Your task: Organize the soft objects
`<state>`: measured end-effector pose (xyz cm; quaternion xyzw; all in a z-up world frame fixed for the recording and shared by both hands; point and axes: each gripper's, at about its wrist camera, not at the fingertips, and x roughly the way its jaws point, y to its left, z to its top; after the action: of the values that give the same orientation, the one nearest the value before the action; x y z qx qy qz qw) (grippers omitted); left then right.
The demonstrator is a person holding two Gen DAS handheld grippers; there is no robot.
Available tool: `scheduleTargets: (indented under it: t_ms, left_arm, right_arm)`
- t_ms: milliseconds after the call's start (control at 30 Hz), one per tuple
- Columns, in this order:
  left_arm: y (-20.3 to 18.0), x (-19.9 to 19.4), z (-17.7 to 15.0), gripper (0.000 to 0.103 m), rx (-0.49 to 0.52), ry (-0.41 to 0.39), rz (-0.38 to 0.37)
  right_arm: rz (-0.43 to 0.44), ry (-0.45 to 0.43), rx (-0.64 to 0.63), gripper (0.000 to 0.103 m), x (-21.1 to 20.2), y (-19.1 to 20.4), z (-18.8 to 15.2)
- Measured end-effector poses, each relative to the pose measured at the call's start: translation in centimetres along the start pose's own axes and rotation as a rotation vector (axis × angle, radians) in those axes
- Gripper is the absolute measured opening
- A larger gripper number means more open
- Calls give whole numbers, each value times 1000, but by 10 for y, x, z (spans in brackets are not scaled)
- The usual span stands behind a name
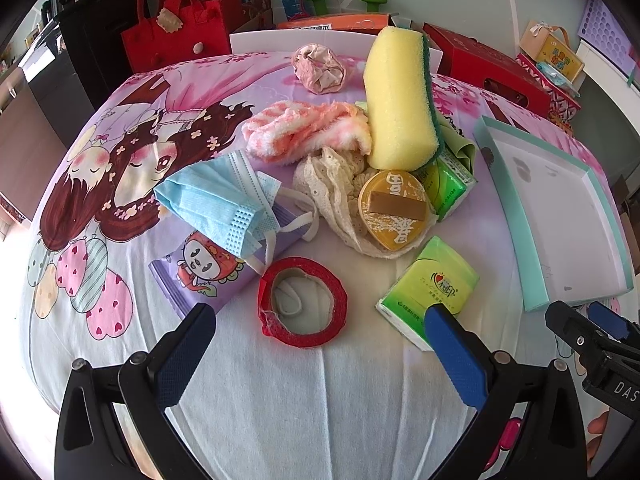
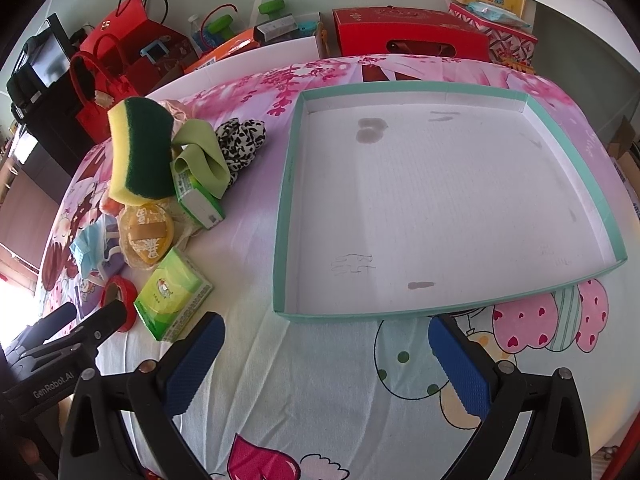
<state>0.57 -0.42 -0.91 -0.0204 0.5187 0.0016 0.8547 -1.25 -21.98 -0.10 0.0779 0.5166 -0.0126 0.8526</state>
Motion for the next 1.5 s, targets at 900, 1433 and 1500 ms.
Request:
scheduleTargets:
  t_ms: [900, 1433, 1500]
  left_arm:
    - [67, -16, 11, 103, -204, -83, 45]
    - [68, 7, 4, 103, -233, 19, -35]
    - [67, 8, 3, 103, -234, 25, -46]
  right_arm:
    - [174, -163, -136, 103, -26, 62, 10]
    - [161, -17, -340, 95, 34, 112, -7]
    - [154, -10, -353, 94, 40, 115, -7]
